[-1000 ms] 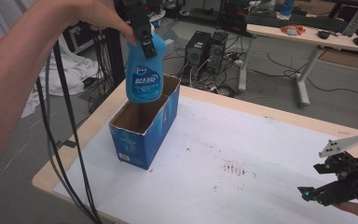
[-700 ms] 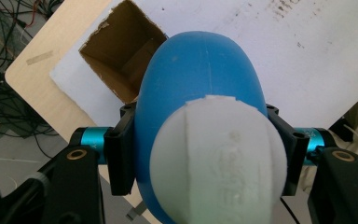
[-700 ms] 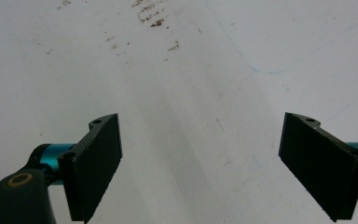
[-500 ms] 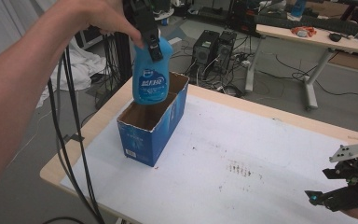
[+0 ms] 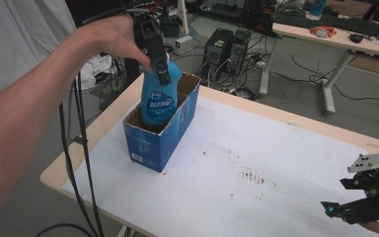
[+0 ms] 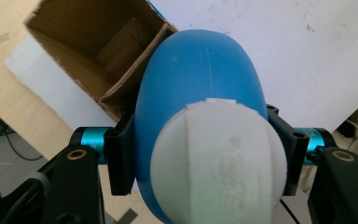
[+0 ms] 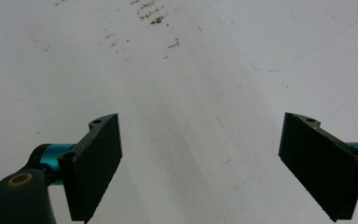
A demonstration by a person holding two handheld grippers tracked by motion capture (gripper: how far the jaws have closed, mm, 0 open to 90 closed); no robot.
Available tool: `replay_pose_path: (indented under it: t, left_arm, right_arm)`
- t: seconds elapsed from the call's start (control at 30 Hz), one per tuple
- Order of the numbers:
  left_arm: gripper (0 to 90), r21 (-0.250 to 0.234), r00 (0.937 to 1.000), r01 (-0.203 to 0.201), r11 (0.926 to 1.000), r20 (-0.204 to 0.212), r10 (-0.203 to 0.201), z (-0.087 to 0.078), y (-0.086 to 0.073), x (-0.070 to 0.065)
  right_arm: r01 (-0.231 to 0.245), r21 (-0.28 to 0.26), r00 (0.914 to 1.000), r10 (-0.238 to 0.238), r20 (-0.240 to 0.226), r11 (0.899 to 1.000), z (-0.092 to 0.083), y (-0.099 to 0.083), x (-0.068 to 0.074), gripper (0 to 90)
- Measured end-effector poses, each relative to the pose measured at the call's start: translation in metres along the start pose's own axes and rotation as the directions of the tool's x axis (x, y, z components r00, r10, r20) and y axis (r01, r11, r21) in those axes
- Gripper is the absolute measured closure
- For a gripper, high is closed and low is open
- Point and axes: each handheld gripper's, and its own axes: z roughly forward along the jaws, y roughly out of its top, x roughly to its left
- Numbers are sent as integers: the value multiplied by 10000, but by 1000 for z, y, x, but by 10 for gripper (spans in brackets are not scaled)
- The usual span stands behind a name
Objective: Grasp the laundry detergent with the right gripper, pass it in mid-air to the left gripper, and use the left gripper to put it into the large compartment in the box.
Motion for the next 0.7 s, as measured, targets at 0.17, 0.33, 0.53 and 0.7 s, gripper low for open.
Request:
replay_pose_path:
  t: [0.17,0.33,0.53,0.7]
  left_arm:
    - [383,220,9996,-278,9994,74,276,23,-3,0]
    - [383,409,9989,-461,9981,72,459,41,-8,0]
    - [383,500,9973,-719,9962,209,710,56,-14,1]
    - [383,567,9945,-1037,9930,229,1025,66,-17,0]
  right_arm:
    - [-26,90,10000,26,7,10000,2,-2,1,125]
    - [1,80,10000,0,-7,10000,3,-4,2,125]
    - [-14,186,10000,13,49,9998,5,-6,2,125]
    - [53,237,10000,-54,32,9997,7,-6,3,125]
